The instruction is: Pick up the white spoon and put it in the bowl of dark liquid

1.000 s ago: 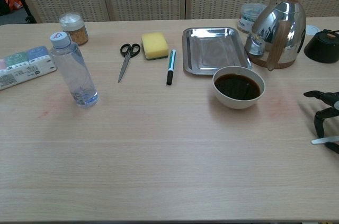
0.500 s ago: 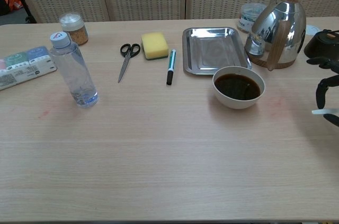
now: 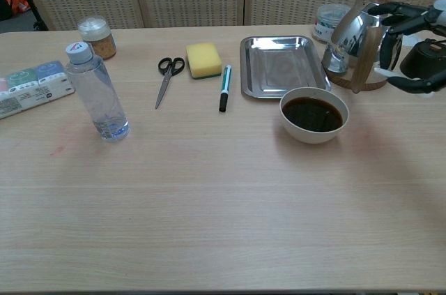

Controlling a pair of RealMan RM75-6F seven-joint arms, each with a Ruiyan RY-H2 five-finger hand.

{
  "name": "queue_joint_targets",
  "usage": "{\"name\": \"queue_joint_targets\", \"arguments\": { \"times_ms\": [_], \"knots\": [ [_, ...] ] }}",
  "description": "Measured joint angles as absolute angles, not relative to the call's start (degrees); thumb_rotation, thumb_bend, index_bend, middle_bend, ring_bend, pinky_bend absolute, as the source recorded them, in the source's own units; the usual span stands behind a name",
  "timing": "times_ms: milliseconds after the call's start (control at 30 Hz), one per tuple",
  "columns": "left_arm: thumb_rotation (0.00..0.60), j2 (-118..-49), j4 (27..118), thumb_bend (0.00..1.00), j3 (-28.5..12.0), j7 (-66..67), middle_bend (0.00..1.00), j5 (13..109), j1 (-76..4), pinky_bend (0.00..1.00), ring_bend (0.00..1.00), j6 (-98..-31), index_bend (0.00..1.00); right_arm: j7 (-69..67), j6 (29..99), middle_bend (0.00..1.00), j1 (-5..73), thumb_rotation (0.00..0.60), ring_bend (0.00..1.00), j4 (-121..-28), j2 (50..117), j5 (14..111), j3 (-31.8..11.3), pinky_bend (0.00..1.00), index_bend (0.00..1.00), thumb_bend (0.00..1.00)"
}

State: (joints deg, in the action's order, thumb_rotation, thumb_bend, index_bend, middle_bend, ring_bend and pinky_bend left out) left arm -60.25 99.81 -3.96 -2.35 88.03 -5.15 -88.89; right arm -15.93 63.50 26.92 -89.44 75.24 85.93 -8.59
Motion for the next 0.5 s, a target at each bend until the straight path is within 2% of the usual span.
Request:
{"name": "queue_joint_targets", "arguments": {
  "times_ms": [233,500],
  "knots": [
    [0.6,-60.21,99.91,0.0,-3.94,-2.26,0.0,87.85,-5.14,0.0,0.0,-88.74,0.02,-16.72,60.47,0.0,30.53,0.6,0.0,-94.54,74.62,82.3,-12.1,0.0,0.56,0.41],
    [0.6,-59.76,99.75,0.0,-3.76,-3.35,0.0,88.34,-4.94,0.0,0.0,-89.02,0.02,-15.76,56.46,0.0,34.6,0.6,0.0,-95.72,77.89,74.73,-15.43,0.0,0.56,0.41]
  ]
}}
